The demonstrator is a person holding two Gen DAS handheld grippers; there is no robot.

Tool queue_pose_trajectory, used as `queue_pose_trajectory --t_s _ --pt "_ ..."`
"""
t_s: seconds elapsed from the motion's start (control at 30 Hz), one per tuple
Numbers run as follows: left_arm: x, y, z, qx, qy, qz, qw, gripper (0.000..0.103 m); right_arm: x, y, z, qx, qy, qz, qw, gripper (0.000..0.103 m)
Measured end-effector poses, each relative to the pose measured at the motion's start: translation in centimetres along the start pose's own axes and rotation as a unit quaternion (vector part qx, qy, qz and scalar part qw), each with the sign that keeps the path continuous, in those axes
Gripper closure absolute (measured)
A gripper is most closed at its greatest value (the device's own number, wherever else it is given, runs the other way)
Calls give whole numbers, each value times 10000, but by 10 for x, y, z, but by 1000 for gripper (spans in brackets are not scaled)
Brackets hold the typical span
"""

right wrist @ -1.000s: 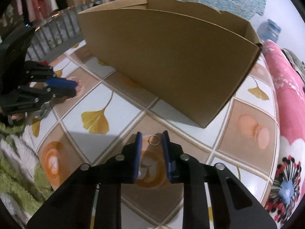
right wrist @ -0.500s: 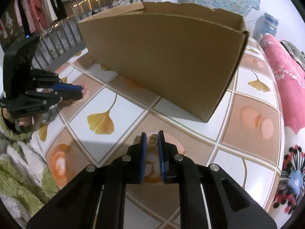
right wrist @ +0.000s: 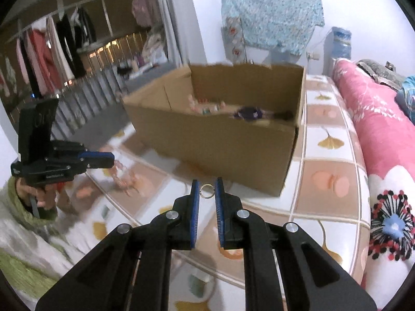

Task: Organize jewelry
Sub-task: 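Carry the bracelet and hoop over the box and open both grippers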

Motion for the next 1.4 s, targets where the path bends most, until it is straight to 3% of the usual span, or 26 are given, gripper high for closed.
queue_pose_trajectory --t_s 0.27,0.4,0.5,0.67,0.8,0.97,1.07,1.3,1.4 --pt "-22 57 67 -606 33 -630 9962 95 -7 16 59 -640 -81 96 9979 91" --pt "-32 65 104 -816 -104 -744 9938 95 -19 13 90 -804 -37 85 9967 91" --pt "-31 54 130 -800 -273 -595 9946 95 -32 7 109 -877 -89 81 9961 91" --pt "-10 -2 157 -265 -354 -171 9989 95 -50 -10 122 -903 -233 146 9955 91" --pt "11 -52 159 326 -421 247 9983 95 -63 -25 122 -843 -352 193 9956 91" --pt "35 -99 149 1053 -562 753 9900 95 -75 -37 118 -749 -454 234 9959 91" --pt "42 -112 142 1350 -571 810 9859 94 -78 -43 115 -648 -486 236 9964 91" --pt "43 -104 140 1309 -499 771 9871 94 -79 -59 119 -320 -470 283 9980 91" --pt "42 -90 144 1104 -414 714 9905 82 -75 -69 123 -40 -364 306 9989 91"
Point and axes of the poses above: each gripper's, at about its wrist camera, not at the fingertips, and y roughly against the way its jaws point, x to its left, z to its top, the point moved 6 cm from there along -y, roughly the way its jaws point, and after that the axes turned 10 degrees about y, right-handed, at the moved point
